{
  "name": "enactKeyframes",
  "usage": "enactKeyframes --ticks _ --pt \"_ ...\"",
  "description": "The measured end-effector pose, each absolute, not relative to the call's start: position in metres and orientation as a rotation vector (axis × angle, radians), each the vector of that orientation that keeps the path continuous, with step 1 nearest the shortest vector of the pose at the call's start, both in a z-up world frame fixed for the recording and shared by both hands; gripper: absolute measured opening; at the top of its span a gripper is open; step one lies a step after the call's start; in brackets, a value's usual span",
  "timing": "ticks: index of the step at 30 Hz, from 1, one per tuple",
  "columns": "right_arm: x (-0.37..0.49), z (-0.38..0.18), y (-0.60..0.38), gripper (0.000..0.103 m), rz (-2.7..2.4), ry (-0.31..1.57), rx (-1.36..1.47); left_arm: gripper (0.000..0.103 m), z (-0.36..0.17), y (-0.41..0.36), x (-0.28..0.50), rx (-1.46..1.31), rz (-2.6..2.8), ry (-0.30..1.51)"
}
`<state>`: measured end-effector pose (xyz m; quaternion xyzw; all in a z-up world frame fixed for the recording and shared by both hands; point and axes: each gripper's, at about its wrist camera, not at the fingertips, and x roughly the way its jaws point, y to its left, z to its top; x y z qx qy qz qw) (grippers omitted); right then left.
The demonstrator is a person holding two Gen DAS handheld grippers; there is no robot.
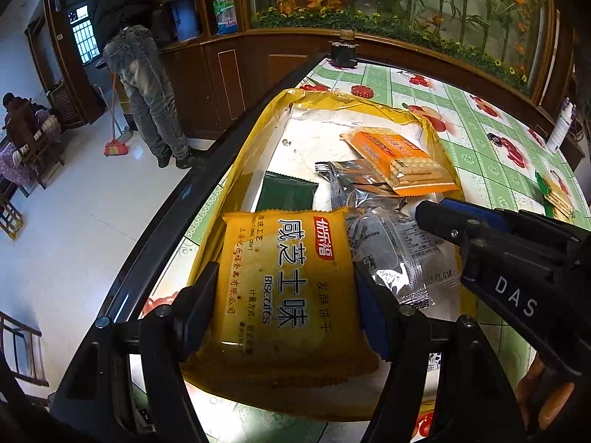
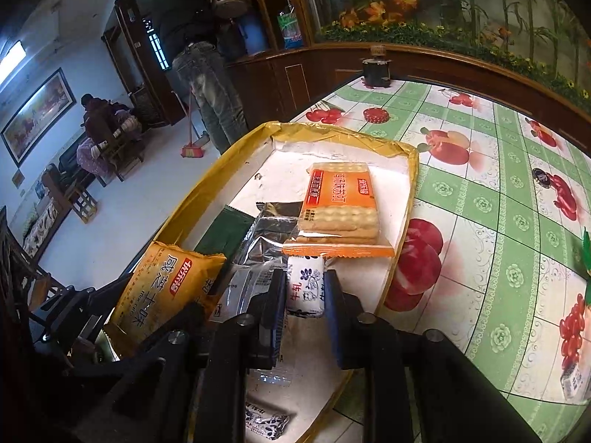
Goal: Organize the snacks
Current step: 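Carry yellow biscuit bag and white candy packet into the tray and open both tools, then withdraw both tools from the tray toward the remaining snacks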
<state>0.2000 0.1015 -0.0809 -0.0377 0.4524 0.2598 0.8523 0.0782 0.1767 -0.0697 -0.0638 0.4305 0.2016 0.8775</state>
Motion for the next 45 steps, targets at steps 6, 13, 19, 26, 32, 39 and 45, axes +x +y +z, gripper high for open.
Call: enactKeyframes --ticks 6,13,19,26,32,39,45 --pt "0.197 -0.077 0.097 0.056 0.545 0.947 -0.063 0.072 -0.067 0.179 0.074 -0.157 0.445 0.909" --pt "0.178 -0.053 0.058 0.072 0.504 0.891 -0.001 0.079 -0.047 0.164 0.060 -0.134 0.440 0.831" --pt "0.151 -0.032 0.000 0.075 0.438 0.844 0.054 0.080 -0.030 0.147 0.051 -0.108 0.429 0.770" --pt "0.113 -0.023 -0.077 0.077 0.309 0.808 0.103 0.080 -0.015 0.119 0.043 -0.063 0.399 0.728" --pt "0.090 -0.029 -0.139 0.077 0.194 0.815 0.152 0.080 -0.008 0.092 0.043 -0.030 0.360 0.717" --pt "0.064 -0.041 -0.188 0.078 0.096 0.832 0.160 0.080 -0.004 0.066 0.041 0.000 0.326 0.712" --pt "0.045 -0.050 -0.232 0.078 0.008 0.848 0.207 0.079 -0.013 0.037 0.049 -0.002 0.246 0.756"
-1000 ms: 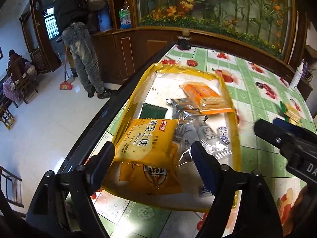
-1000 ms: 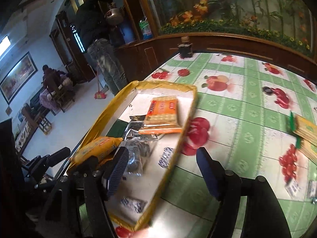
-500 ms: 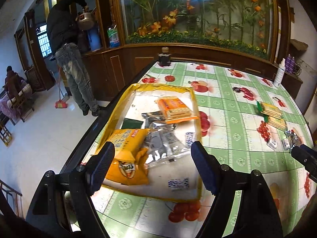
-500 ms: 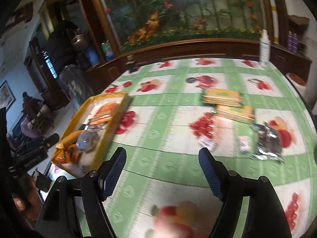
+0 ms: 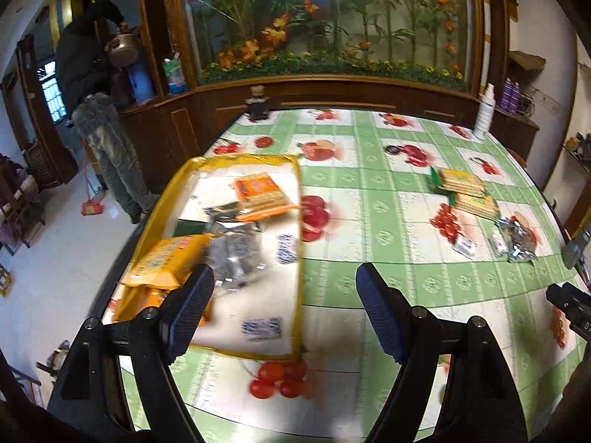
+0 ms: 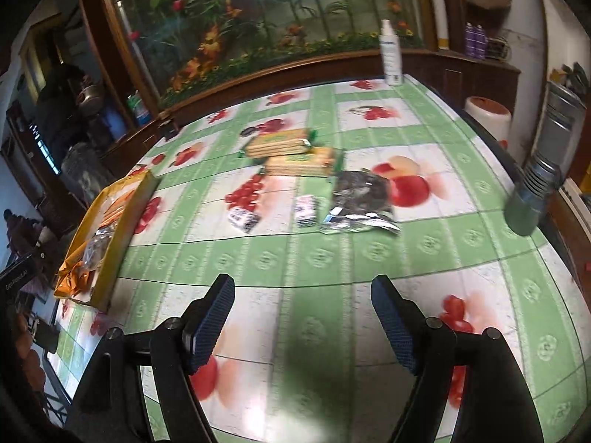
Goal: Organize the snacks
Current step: 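Withdraw both tools from the tray toward the remaining snacks, then grasp silver foil packet with right tool while left tool grasps white candy packet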
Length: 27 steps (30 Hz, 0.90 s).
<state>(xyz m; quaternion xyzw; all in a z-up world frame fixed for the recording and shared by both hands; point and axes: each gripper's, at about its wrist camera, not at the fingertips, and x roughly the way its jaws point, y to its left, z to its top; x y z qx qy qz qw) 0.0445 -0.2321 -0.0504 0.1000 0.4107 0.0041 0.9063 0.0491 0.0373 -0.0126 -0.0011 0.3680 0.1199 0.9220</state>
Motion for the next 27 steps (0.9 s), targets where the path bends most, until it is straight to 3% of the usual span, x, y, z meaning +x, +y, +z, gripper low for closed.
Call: enactKeyframes --ticks 10,27 --pt "0.045 -0.048 -0.260 0.079 -0.029 0.835 0.224 0.079 -0.027 -0.024 0.077 0.006 0.064 0.843" --pt "0.141 -0.074 -0.275 0.079 -0.061 0.907 0.293 0.079 -0.069 -0.092 0.174 -0.090 -0.006 0.988"
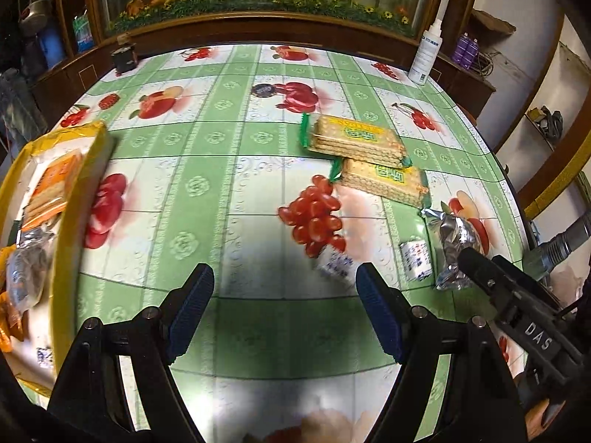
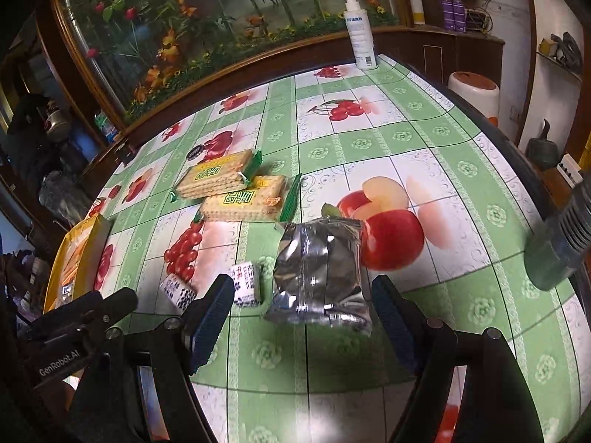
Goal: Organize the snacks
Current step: 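Grasp silver foil packet with right tool while left tool grasps white candy packet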
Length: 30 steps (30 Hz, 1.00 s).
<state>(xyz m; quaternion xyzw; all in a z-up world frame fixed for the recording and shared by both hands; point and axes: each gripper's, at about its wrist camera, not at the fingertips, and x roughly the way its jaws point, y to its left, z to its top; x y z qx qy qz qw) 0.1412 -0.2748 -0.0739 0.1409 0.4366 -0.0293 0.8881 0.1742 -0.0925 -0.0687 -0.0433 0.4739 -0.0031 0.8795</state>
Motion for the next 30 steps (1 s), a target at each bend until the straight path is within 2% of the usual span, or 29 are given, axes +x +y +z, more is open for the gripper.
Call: enactKeyframes --ticks 9,12,14,15,16,17,19,22,30 --pt "0.164 -0.091 -0.283 0.079 -0.060 0.947 0.279 0.081 -0.098 -0.106 0.196 -0.056 0.010 1.045" --pt "0.169 -0.096 -0.282 0.079 -0.061 0.962 0.257 0.079 -0.101 -0.105 0.194 -0.065 -0.016 1.028" --pt "0.171 -0.097 -0.278 0.079 -0.072 0.964 0.223 0.068 -0.099 -0.107 0.192 -0.048 -0.048 1.016" --pt "0.172 -0.097 -0.277 0.079 -0.077 0.968 0.206 0.054 -0.098 -0.108 0.192 -0.046 -0.068 1.006" --pt "0.173 -0.098 -0.275 0.079 -0.082 0.971 0.186 0.035 -0.096 -0.110 0.190 -0.042 -0.093 0.997" --pt "0.174 -0.099 -0.272 0.079 -0.089 0.974 0.159 0.032 -0.094 -0.111 0.188 -0.031 -0.104 0.993" --pt "0.175 -0.101 -0.268 0.076 -0.107 0.979 0.105 0.032 -0.094 -0.108 0.188 -0.021 -0.110 0.990" --pt "0.174 -0.101 -0.266 0.061 -0.132 0.973 0.056 0.031 -0.095 -0.094 0.187 -0.069 -0.140 0.993" --pt "0.152 -0.086 -0.270 0.061 -0.094 0.916 0.123 0.031 -0.094 -0.055 0.168 -0.125 -0.141 0.999"
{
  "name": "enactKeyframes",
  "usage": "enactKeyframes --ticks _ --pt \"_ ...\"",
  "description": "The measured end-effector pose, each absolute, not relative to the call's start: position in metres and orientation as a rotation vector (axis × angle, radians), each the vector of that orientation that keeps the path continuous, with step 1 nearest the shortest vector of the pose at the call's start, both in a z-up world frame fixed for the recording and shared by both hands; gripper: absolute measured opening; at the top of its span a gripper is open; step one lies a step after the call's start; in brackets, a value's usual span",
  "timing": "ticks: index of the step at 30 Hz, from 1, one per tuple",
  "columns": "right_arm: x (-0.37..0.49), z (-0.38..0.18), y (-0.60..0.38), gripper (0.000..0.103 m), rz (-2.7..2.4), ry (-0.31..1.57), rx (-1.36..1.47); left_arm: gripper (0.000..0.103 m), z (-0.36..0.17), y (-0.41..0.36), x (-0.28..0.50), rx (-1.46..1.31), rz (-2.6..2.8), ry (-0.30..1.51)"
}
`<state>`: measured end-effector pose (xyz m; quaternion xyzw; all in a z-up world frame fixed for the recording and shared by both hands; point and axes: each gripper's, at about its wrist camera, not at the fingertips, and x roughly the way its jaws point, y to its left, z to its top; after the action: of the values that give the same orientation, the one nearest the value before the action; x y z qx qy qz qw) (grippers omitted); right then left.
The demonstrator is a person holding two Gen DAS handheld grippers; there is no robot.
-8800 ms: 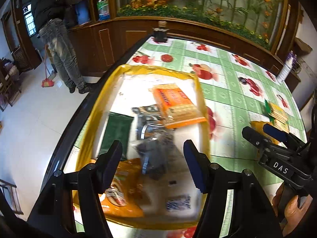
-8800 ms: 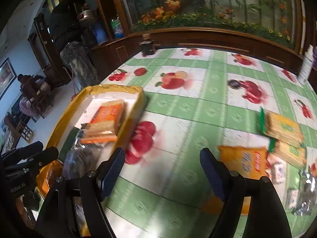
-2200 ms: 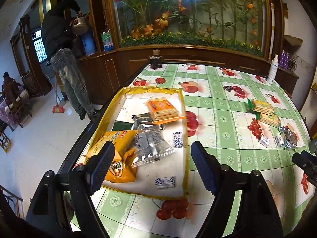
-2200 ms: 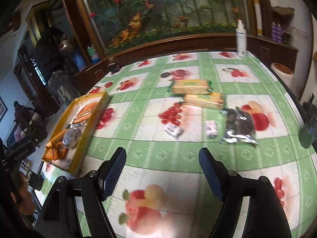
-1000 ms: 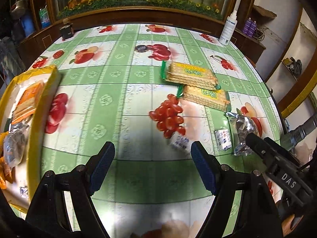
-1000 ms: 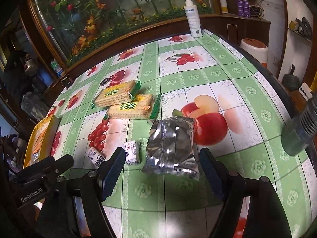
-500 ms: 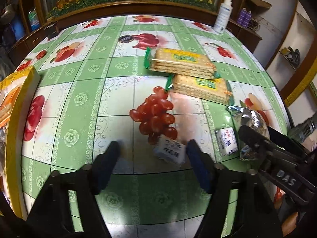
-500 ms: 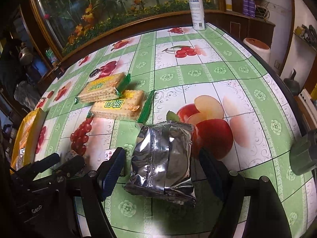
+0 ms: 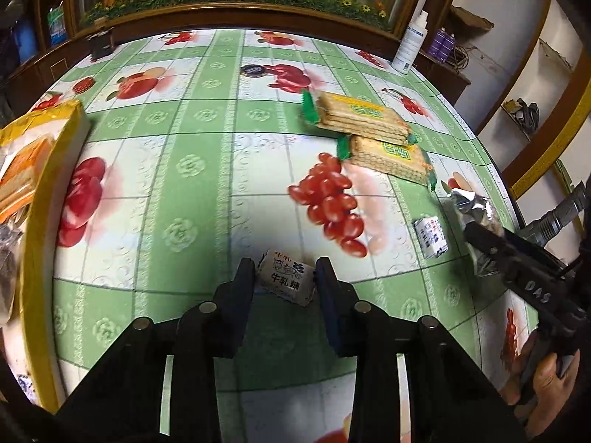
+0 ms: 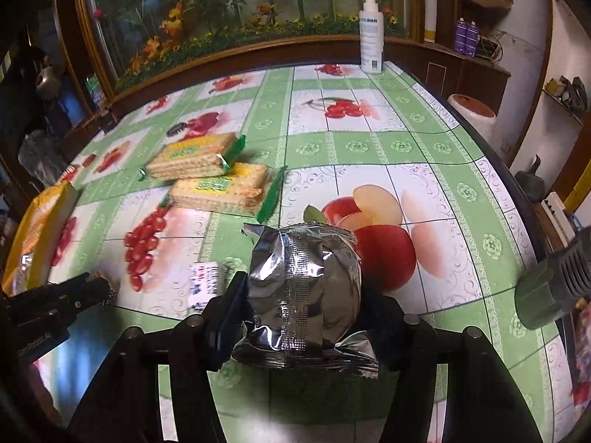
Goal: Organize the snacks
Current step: 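Grasp silver foil packet with right tool while left tool grasps white candy packet, then carry foil packet and white candy packet into the tray and open both tools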
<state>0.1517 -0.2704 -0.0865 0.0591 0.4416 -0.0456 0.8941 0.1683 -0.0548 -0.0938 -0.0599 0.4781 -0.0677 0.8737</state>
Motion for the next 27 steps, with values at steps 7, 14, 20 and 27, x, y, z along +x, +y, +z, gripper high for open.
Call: enactKeyframes --ticks 7,14,20,27 --pt "0.122 -0.058 -0.253 0.060 -0.043 0.858 0.144 0.031 -0.081 -0.034 0.134 -0.121 -0.098 0.958" --pt "0.103 -0.042 -0.219 0.060 0.036 0.831 0.147 0.031 -0.055 -0.006 0.099 -0.113 -0.020 0.888" --pt "0.099 -0.039 -0.178 0.060 0.163 0.842 0.184 0.031 -0.039 0.024 0.078 -0.105 0.046 0.850" --pt "0.102 -0.034 -0.120 0.060 0.333 0.859 0.219 0.031 -0.030 0.061 0.061 -0.094 0.155 0.810"
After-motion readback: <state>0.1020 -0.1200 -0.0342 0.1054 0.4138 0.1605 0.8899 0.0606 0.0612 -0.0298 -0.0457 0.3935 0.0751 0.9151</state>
